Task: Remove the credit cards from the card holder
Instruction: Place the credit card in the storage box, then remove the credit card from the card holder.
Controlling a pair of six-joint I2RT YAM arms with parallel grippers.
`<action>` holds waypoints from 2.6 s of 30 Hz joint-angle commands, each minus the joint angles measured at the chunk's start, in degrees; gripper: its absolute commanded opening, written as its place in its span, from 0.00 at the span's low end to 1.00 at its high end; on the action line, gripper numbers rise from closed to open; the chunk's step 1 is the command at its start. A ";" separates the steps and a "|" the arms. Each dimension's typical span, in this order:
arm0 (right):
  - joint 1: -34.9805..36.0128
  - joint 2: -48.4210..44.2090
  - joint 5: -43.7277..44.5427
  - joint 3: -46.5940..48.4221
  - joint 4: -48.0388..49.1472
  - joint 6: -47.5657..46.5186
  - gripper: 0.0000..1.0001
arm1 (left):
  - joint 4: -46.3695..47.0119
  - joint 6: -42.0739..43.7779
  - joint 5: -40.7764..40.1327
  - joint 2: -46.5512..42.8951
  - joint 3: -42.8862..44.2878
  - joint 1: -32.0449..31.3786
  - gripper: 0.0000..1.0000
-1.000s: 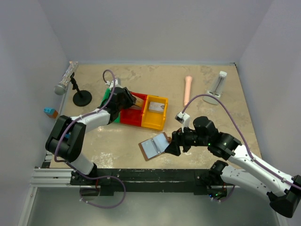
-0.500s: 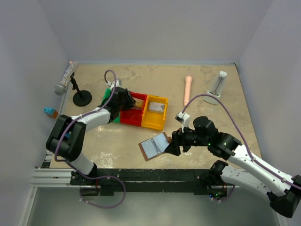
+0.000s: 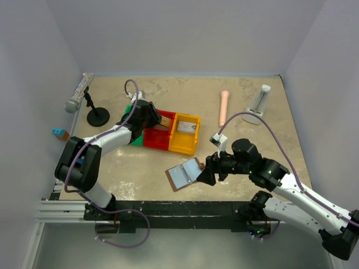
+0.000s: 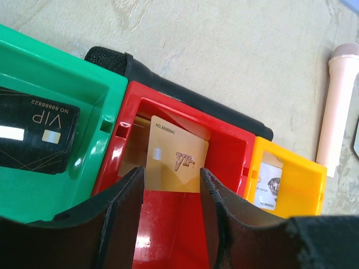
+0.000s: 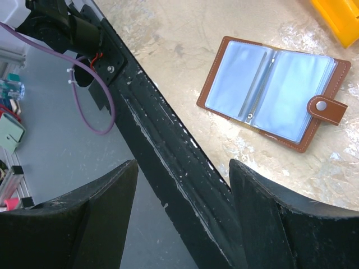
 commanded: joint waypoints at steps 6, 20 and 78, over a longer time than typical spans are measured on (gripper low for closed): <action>0.04 -0.58 0.44 0.81 1.22 -0.73 0.71 | -1.12 2.42 -1.10 -0.82 3.47 0.94 0.50; 0.04 1.18 1.06 1.42 1.92 -1.35 0.71 | -1.12 2.51 -0.48 -5.56 -0.82 -0.81 0.42; 3.20 46.62 36.48 17.07 -6.60 -1.70 0.52 | -14.30 -23.77 -16.92 -54.79 -41.88 -42.65 0.25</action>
